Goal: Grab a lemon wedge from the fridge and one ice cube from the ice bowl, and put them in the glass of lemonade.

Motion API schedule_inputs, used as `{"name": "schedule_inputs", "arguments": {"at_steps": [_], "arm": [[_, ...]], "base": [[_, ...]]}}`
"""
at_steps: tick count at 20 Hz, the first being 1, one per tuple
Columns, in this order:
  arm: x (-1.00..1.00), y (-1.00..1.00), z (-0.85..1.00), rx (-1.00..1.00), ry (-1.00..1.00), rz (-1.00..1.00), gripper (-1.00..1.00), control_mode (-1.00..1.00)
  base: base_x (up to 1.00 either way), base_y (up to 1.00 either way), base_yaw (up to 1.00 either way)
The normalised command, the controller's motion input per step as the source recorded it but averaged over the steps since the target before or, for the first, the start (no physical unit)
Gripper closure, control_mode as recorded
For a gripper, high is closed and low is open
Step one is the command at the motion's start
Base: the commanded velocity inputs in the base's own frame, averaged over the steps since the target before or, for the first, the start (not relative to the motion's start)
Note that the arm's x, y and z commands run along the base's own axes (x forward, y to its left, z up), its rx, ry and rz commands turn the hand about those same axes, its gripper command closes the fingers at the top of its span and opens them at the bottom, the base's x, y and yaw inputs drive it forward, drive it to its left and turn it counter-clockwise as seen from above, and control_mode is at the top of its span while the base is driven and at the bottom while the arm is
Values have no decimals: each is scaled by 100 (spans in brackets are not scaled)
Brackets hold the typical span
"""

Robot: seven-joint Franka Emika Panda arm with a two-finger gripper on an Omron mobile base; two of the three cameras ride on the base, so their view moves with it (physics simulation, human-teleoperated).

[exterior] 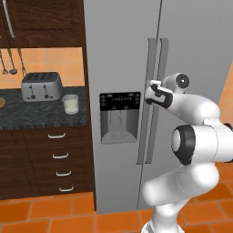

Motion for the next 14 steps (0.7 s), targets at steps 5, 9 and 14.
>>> {"name": "schedule_inputs", "arguments": {"at_steps": [5, 9, 14], "arm": [[75, -7, -34, -1, -7, 3, -100, -100], [71, -2, -35, -3, -7, 0, 100, -100], [4, 0, -2, 0, 10, -1, 100, -100]], "base": [[0, 0, 0], [0, 0, 0], [0, 0, 0]]}}
